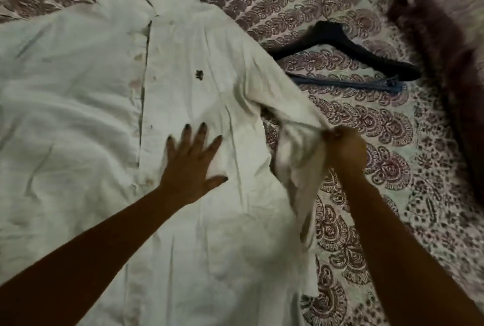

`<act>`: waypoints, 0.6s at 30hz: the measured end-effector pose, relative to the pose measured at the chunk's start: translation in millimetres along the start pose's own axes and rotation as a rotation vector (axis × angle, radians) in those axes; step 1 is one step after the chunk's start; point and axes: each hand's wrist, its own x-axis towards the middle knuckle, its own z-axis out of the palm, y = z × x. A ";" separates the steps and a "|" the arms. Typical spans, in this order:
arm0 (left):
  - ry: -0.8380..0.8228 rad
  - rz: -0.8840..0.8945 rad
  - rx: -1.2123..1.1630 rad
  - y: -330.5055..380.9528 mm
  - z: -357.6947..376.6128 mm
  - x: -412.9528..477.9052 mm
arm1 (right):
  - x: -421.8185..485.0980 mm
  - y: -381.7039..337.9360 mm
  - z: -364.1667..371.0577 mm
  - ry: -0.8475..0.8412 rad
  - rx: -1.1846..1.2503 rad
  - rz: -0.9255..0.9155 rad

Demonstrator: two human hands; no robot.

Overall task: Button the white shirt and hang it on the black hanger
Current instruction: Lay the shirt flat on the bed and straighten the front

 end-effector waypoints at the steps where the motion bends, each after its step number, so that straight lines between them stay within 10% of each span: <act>1: 0.006 0.002 0.011 0.5 1.7 0.7 | 14.6 1.0 -14.8 0.113 -0.016 -0.014; 3: 0.008 0.004 0.026 0.6 2.0 1.1 | 41.7 -0.6 -35.3 0.185 0.019 -0.082; 12: 0.013 -0.037 0.013 7.2 4.4 0.1 | -13.1 59.2 -4.4 -0.501 -0.111 0.161; 18: 0.030 -0.031 -0.005 5.0 -1.7 2.4 | 11.0 85.2 -33.4 0.052 -0.350 0.016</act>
